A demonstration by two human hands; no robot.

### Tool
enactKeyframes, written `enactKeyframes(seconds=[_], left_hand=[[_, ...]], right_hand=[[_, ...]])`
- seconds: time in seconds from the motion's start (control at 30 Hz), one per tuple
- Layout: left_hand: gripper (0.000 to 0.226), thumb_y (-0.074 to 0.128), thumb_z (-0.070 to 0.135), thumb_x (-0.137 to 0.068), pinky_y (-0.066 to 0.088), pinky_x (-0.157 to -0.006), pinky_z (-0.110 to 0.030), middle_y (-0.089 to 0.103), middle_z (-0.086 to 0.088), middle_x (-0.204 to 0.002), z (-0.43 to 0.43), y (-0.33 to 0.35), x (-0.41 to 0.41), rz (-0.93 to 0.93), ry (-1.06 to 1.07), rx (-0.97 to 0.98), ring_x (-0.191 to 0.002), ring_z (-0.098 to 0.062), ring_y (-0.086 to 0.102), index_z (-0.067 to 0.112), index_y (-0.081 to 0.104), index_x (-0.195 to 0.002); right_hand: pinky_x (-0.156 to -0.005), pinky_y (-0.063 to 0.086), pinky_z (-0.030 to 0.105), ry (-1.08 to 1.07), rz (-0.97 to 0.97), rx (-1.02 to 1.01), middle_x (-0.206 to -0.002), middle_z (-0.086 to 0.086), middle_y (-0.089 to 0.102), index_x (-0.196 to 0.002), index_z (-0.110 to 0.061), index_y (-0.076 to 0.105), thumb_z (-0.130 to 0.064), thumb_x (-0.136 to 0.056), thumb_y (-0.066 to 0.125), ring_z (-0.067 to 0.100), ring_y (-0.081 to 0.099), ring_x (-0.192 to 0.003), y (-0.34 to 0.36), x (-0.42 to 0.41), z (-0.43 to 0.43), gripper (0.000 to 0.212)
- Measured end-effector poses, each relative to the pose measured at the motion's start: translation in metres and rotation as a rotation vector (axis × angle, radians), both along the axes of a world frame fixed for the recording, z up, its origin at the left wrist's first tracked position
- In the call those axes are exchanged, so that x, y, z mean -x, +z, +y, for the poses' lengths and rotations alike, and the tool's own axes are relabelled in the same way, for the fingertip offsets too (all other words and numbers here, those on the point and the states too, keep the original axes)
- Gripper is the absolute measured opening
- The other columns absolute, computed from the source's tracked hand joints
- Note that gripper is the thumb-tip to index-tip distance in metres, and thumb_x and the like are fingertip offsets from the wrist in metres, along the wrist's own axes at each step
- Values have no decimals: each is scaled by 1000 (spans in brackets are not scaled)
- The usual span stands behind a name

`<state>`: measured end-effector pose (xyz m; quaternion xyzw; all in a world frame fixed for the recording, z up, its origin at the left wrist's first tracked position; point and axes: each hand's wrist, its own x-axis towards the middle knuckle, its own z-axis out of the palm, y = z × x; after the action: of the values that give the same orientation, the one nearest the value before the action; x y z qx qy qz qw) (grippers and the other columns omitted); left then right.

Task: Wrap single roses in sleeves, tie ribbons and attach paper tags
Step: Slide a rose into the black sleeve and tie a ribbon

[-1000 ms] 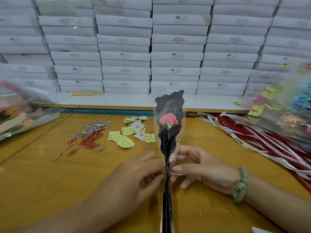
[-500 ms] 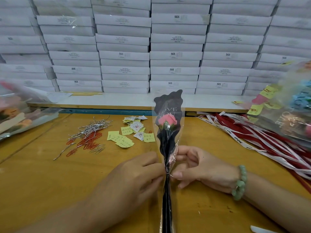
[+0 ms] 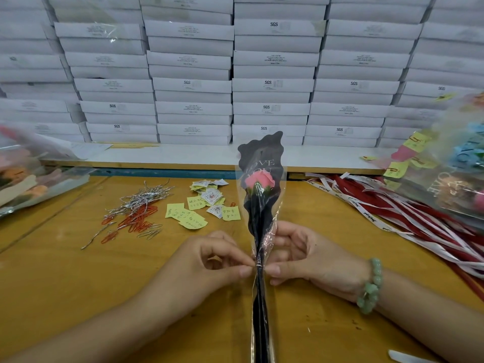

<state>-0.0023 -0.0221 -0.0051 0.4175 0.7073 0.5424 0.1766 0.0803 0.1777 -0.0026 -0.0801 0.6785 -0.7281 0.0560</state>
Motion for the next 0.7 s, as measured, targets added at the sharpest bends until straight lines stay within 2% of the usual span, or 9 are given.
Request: enactKeyframes(seconds=[0.1, 0.17, 0.27, 0.37, 0.5, 0.6, 0.7], left_hand=[[17, 77, 32, -66, 51, -70, -22, 69, 0, -85, 0, -1, 0, -84, 0, 32, -78, -18, 62, 23, 79, -81], [20, 77, 30, -64, 49, -62, -19, 72, -4, -84, 2, -1, -3, -147, 3, 29, -71, -12, 62, 20, 79, -81], [16, 76, 26, -62, 49, -55, -18, 74, -7, -78, 7, -4, -9, -252, 18, 0, -60, -11, 63, 21, 79, -77], [13, 75, 12, -69, 48, -51, -15, 73, -5, -69, 10, -6, -15, -303, 44, -61, -50, -7, 62, 24, 79, -71], [12, 76, 21, -60, 51, -53, -18, 74, -13, -72, 10, -6, -16, -345, 21, -105, -57, -14, 68, 16, 78, -70], [4, 76, 17, -58, 50, -49, -18, 74, -17, -73, 12, -6, -18, -392, 19, -135, -64, -23, 73, 16, 75, -62], [4, 76, 16, -57, 49, -47, -17, 74, -16, -71, 13, -5, -18, -400, 36, -137, -61, -21, 73, 18, 75, -61]], right_hand=[[-66, 57, 24, -1, 6, 0, -98, 2, 69, -113, -6, 54, 8, -76, 64, 14, 67, -79, 1, 0, 0, 41], [-66, 57, 24, -1, 9, 2, -96, 0, 69, -112, -5, 53, 8, -76, 63, 15, 66, -79, 1, 0, -1, 40], [-67, 57, 24, -7, 27, -14, -92, -1, 69, -111, -4, 53, 7, -76, 64, 14, 65, -82, 1, -1, -2, 39], [-67, 57, 24, -8, 48, -29, -91, -2, 69, -110, -7, 54, 6, -76, 64, 14, 64, -85, 1, -1, -3, 38], [-66, 57, 24, -17, 52, -49, -92, -3, 70, -112, -7, 53, 14, -80, 60, 13, 66, -82, 0, 0, -4, 39], [-66, 57, 24, -12, 55, -73, -89, -3, 70, -112, -7, 52, 15, -81, 59, 12, 67, -77, 0, 0, -5, 39], [-64, 57, 23, -12, 58, -74, -90, -3, 71, -115, -6, 52, 13, -81, 60, 13, 68, -77, 0, -1, -6, 39]])
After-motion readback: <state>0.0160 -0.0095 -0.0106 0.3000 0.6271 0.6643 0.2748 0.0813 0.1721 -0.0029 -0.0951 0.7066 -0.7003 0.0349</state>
